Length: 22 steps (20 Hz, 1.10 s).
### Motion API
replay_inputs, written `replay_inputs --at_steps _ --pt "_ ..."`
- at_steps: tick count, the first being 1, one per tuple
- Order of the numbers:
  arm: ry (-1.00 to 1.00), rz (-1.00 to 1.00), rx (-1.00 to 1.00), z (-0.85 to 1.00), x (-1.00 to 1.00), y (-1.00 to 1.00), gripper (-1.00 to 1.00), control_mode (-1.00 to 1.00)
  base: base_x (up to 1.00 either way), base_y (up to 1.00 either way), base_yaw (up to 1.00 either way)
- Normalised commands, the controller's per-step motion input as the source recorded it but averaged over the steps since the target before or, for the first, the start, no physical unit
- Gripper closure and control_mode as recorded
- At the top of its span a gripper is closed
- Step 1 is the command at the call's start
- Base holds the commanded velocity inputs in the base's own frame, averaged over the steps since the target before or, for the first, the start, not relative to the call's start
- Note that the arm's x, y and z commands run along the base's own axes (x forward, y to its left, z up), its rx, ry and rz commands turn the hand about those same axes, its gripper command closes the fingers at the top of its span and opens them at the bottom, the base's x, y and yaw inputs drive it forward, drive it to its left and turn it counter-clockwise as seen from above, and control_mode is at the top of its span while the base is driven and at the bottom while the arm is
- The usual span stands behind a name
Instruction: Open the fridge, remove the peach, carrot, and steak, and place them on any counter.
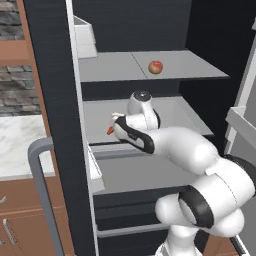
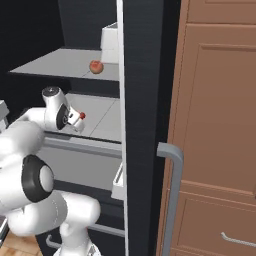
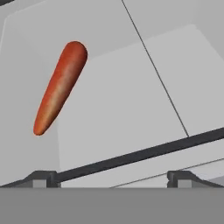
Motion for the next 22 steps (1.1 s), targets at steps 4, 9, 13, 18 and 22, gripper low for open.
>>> replay_inputs --at_steps 4,9,13,18,22 --pt "0.0 0.0 0.0 0.0 0.6 0.25 -1.0 -1.0 0.0 0.0 0.0" --pt "0.0 -0.01 0.0 0.0 0.64 0.36 -1.0 -1.0 0.0 0.0 0.0" --pt "0.06 -0.01 0.0 -0.23 0.57 0.09 -1.0 -1.0 0.0 0.0 0.0" --pt "0.01 -0.01 0.0 -0.56 0.18 0.0 -1.0 -1.0 0.0 0.0 0.0" --pt "-0.02 -0.03 0.0 -0.39 0.35 0.21 -1.0 -1.0 0.0 0.0 0.0"
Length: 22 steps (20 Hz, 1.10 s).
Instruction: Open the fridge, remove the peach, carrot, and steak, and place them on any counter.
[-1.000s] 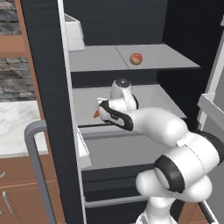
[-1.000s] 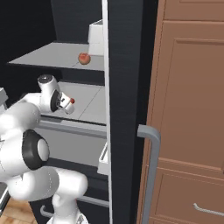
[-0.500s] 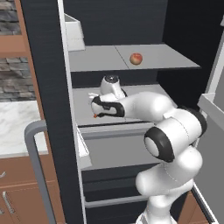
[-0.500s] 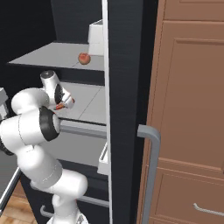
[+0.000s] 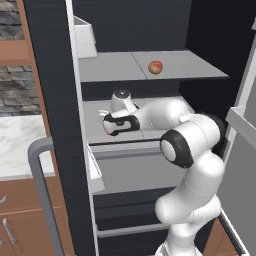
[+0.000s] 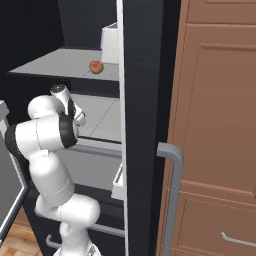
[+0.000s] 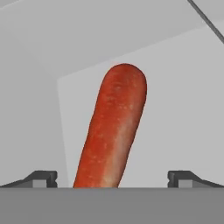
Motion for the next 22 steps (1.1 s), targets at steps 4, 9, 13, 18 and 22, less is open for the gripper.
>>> replay_inputs --at_steps 4,9,13,18,22 --pt "0.0 -0.03 0.0 -0.17 0.44 0.11 -1.0 -1.0 0.0 0.0 0.0" --pt "0.02 -0.01 0.0 -0.44 0.2 0.0 -1.0 -1.0 0.0 0.0 0.0" --pt "0.0 -0.02 0.0 -0.76 0.0 0.0 1.0 -1.0 0.0 0.0 0.0" --pt "0.0 -0.03 0.0 -0.64 -0.02 -0.16 1.0 -1.0 0.0 0.0 0.0" --pt "0.01 0.0 0.0 -0.01 0.0 -0.02 1.0 -1.0 0.0 0.0 0.0"
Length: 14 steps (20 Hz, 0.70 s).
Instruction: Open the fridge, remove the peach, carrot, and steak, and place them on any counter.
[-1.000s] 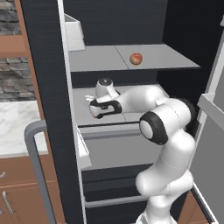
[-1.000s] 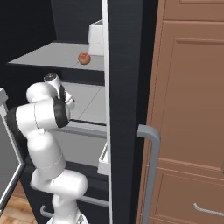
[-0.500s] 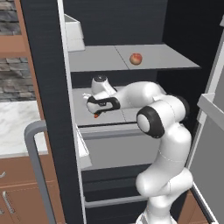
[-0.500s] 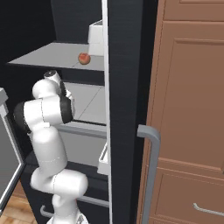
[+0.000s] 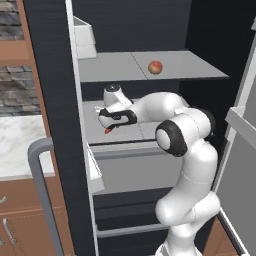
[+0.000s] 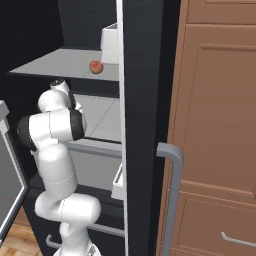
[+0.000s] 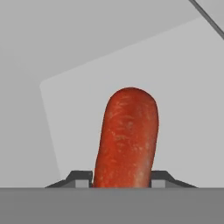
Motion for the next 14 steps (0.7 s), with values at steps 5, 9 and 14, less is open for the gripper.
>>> replay_inputs --at_steps 5,9,14 --pt "-0.08 0.0 -0.1 -0.63 -0.5 -0.38 1.0 -1.0 0.0 0.0 0.0" --pt "-0.24 0.04 0.0 0.24 -1.0 -0.64 1.0 -1.0 0.0 0.0 0.0" --pt "-0.02 0.04 0.04 0.98 -1.0 -0.32 1.0 -1.0 0.0 0.0 0.0"
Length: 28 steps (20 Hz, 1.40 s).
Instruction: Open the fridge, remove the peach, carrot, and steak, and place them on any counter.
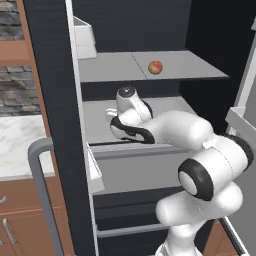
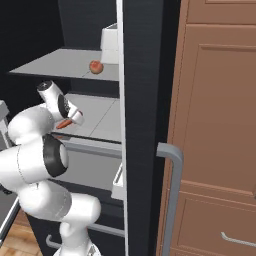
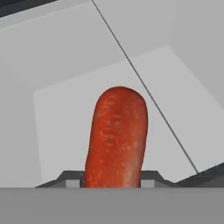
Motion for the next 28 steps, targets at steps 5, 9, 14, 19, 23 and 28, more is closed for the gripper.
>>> replay_inputs --at_steps 5,9,14,19,23,28 --pt "0.0 0.06 0.01 0.84 -1.0 -0.29 1.0 -1.0 0.0 0.0 0.0" --pt "0.0 0.07 -0.03 0.47 -1.0 -0.26 1.0 -1.0 0.0 0.0 0.0" --pt "0.0 0.04 -0.12 0.4 -1.0 -0.34 1.0 -1.0 0.0 0.0 0.0" --pt "0.0 0.08 -0.06 0.86 -1.0 -0.57 1.0 -1.0 0.0 0.0 0.0" --pt "0.08 0.17 0.0 0.99 -1.0 -0.46 1.0 -1.0 0.0 0.0 0.0" --pt "0.05 0.12 -0.03 0.74 -1.0 -0.23 1.0 -1.0 0.0 0.0 0.0"
